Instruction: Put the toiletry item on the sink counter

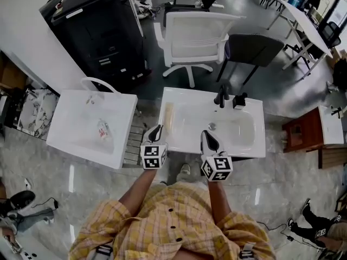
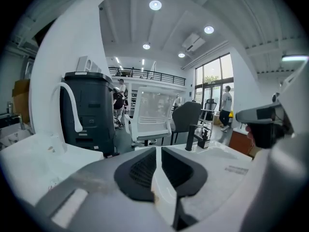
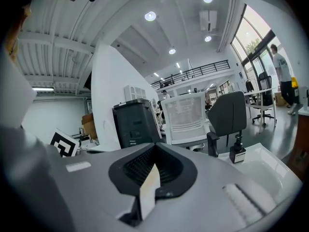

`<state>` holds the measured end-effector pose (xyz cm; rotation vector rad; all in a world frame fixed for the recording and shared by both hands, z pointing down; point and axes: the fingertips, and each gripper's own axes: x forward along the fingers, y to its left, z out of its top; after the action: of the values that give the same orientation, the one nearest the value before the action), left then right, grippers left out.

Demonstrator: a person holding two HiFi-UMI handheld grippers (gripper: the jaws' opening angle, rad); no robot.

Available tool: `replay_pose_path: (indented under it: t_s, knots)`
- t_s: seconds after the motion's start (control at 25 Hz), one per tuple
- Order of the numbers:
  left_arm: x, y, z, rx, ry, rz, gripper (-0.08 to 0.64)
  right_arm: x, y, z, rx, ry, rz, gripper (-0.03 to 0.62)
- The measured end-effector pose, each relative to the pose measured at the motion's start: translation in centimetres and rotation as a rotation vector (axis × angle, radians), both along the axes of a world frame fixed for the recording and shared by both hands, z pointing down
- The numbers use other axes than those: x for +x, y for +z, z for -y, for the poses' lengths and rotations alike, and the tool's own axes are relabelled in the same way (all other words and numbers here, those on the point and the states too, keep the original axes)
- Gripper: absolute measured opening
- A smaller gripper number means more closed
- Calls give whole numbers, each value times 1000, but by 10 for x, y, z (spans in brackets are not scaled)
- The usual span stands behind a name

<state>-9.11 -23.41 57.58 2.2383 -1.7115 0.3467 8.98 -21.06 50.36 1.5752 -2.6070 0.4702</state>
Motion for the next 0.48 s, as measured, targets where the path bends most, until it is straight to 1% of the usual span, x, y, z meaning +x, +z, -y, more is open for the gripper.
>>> replay_pose_path:
  t_s: [0.2, 0.48]
  knots:
    - [0, -21, -24, 51, 16, -1, 0, -7, -12, -21, 30, 9, 2, 0]
    - [-3, -35, -61, 94, 37, -12, 0, -16, -19, -54, 53, 19, -8, 0]
